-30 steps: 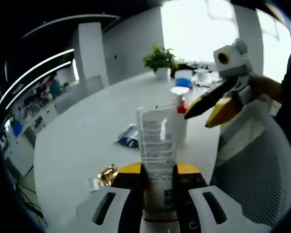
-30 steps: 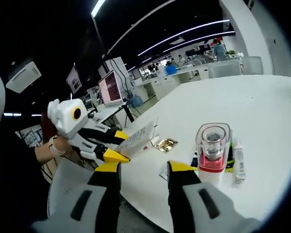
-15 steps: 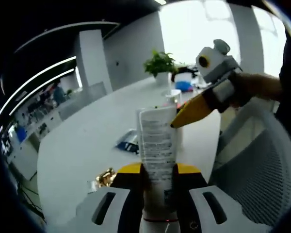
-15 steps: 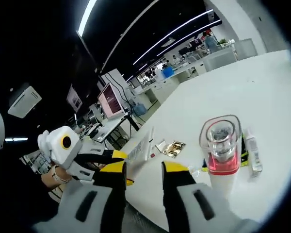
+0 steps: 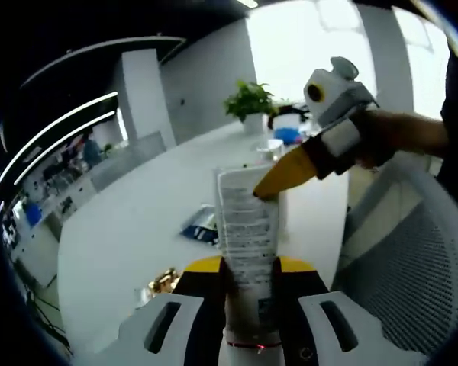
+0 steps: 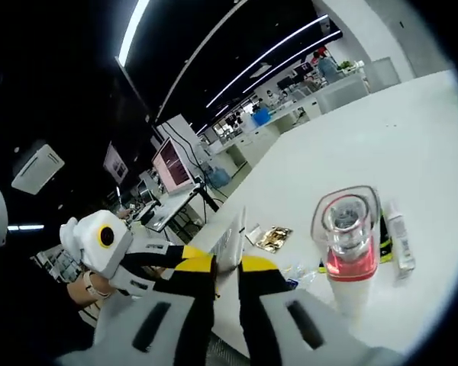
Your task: Arrange the skincare products in the storage area until every visible bottle or jar stands upright without overlapping.
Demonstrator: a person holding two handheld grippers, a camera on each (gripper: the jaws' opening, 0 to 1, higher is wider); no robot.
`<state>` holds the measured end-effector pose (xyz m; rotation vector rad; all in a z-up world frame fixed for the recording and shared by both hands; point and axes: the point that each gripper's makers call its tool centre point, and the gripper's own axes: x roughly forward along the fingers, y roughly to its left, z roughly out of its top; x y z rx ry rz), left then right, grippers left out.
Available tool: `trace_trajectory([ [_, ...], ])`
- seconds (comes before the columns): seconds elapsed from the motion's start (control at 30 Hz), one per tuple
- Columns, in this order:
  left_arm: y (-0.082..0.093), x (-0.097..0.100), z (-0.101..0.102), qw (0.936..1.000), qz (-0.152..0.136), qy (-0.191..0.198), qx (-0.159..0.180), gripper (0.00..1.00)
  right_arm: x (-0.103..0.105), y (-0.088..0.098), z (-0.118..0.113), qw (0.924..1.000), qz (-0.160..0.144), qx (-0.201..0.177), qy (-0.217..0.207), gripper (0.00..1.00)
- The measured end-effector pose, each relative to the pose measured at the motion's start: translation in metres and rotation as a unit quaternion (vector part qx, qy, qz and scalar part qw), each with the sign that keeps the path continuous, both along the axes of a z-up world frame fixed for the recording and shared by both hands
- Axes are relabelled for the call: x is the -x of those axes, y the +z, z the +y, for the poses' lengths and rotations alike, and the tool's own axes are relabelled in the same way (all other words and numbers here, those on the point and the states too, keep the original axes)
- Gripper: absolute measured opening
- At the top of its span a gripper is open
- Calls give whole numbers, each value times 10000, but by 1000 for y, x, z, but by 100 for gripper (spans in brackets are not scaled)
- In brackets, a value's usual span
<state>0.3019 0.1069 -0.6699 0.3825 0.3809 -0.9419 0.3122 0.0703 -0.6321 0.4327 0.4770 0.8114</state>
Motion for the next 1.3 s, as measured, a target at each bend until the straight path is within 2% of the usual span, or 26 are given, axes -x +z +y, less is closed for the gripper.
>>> trace_trajectory([
  [0.13, -1, 0, 0, 10000, 68, 34, 6, 20, 2, 6, 5, 10000, -58, -61, 42, 7],
  [0.37, -4, -1, 2, 9999, 89, 122, -43, 21, 2, 9, 13, 9994, -276, 203, 88, 6],
  [0.47, -4, -3, 3, 9998, 116, 185, -49, 21, 1, 14, 17, 9970, -631, 423, 120, 5],
  [0.67, -6, -7, 0, 9995, 219, 245, -40, 21, 2, 19, 23, 9945, -845, 571, 252, 5],
  [1.17, -24, -9, -14, 9985, 490, 196, -127, 22, 4, 7, 22, 9866, -1022, 1170, 490, 6],
  [1.3, -23, -10, -13, 9986, 477, 216, -77, 23, 4, 10, 23, 9842, -1145, 1258, 486, 6],
])
